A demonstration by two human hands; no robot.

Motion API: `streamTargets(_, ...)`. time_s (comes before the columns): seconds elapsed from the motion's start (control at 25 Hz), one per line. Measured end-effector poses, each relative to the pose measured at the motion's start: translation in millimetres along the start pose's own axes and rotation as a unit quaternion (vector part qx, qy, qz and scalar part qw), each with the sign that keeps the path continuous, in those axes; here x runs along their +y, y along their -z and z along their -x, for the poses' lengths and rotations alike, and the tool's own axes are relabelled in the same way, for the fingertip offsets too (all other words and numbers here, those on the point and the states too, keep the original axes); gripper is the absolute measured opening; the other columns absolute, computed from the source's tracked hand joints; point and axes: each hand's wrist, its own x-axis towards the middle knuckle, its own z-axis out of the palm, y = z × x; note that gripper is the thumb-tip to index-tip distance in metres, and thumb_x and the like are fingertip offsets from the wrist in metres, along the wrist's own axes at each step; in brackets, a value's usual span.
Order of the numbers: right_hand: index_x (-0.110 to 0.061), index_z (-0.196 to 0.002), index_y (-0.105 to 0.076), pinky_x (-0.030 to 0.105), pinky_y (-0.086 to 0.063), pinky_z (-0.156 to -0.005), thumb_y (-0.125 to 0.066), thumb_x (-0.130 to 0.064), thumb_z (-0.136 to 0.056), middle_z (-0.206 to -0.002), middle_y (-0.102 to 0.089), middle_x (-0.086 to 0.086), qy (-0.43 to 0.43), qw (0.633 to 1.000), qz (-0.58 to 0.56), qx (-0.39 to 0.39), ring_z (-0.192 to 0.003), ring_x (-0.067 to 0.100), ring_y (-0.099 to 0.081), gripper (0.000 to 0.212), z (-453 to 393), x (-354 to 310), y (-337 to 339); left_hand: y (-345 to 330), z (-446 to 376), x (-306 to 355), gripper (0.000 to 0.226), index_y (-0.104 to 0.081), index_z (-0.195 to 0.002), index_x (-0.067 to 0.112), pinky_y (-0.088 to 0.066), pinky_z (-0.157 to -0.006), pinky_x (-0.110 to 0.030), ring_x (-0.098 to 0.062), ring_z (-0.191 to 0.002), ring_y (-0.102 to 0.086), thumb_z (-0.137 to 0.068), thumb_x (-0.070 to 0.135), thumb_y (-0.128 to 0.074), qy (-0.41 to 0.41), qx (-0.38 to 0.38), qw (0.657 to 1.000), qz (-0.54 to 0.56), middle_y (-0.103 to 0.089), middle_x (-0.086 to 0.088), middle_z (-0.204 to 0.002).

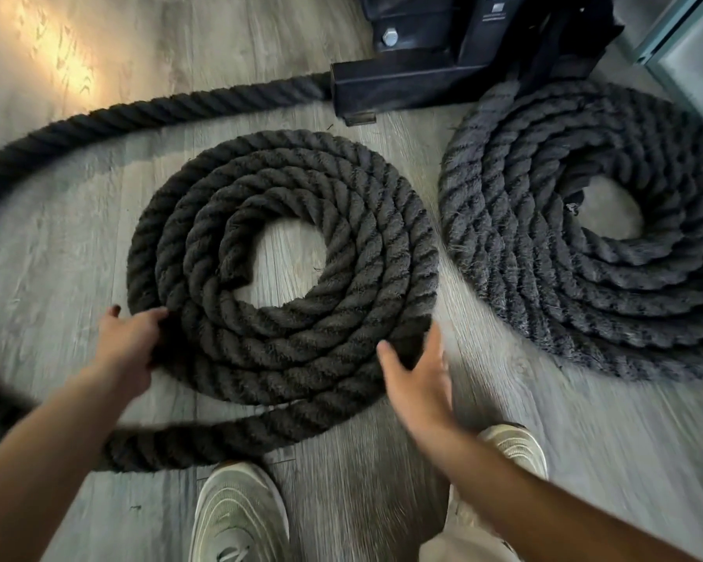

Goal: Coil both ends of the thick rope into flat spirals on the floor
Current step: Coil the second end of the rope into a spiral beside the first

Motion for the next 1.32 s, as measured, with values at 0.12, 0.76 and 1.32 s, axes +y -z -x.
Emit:
streamTargets(0.12, -0.031, -0.159, -0.015, 0.012, -0.050, -0.075, -0.060, -0.057, -0.092, -0.103, -0.064, -0.017, -0.034, 0.997, -0.016, -0.068, -0.088, 0.005, -0.063, 0.085, 36, 18, -18, 1, -18, 14, 0.066, -0.032, -0.155, 0.027, -0.050, -0.079, -0.039, -0.021, -0.097, -0.062, -0.098, 0.019, -0.063, -0.031, -0.011, 0.999, -0.043, -0.058, -0.008, -0.140)
streamTargets(0.76, -0.022, -0.147, -0.044, 0.034, -0.055, -0.082, -0.058, -0.043, -0.098, -0.137, -0.057, 0.003, -0.004, 1.000, -0.003, 0.028, -0.092, 0.020, -0.062, 0.055, -87, -48, 48, -18, 73, -55, 0.112, -0.013, -0.150, 0.043, -0.062, -0.074, -0.049, -0.032, -0.117, -0.058, -0.069, 0.031, -0.090, 0.009, -0.050, 0.994, -0.094, -0.044, -0.003, -0.142)
streamTargets(1.32, -0.039, -0.158, -0.003, 0.040, -0.063, -0.072, -0.063, -0.040, -0.096, -0.107, -0.065, -0.007, -0.094, 0.984, -0.098, -0.115, -0.066, 0.015, -0.075, 0.086, 9, 13, -7, 13, -14, 9, 0.092, -0.016, -0.158, 0.041, -0.057, -0.072, -0.045, -0.027, -0.093, -0.068, -0.091, 0.020, -0.075, -0.011, -0.053, 0.995, -0.089, -0.059, -0.010, -0.141)
